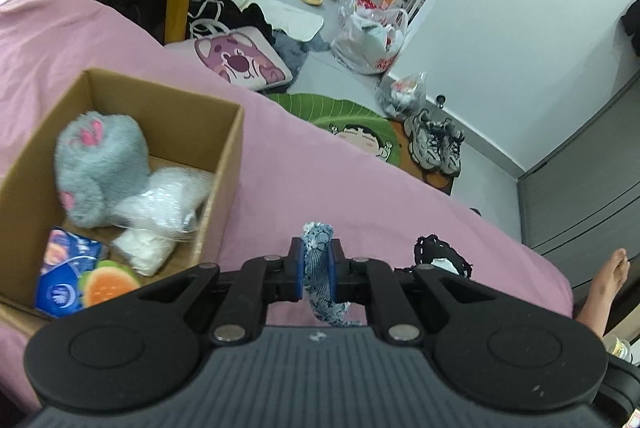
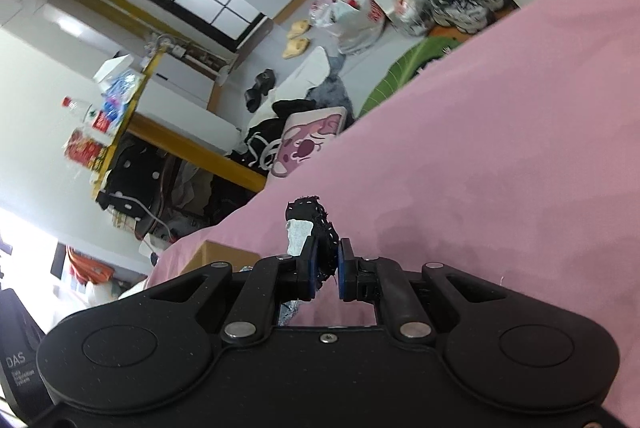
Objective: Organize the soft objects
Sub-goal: 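Carry both socks over the box with the left and right grippers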
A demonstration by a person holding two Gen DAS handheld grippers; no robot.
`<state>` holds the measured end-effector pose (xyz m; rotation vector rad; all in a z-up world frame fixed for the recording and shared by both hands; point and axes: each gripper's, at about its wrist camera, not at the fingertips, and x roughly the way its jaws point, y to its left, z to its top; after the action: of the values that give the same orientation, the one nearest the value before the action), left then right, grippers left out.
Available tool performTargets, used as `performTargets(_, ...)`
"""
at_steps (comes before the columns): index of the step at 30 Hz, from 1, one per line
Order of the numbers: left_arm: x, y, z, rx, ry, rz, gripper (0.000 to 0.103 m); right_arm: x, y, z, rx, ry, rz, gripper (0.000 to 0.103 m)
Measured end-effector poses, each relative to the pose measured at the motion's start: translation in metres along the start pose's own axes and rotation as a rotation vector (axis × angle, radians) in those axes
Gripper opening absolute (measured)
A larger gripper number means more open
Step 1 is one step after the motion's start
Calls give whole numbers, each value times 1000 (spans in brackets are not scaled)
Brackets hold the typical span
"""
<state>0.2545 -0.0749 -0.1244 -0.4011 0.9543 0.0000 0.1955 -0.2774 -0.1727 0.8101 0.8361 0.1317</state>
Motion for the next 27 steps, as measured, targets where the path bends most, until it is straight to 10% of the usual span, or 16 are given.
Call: performTargets(27,-113,58,8,28,-128,-24,10,-57,61,-35,-188,-69,27,10)
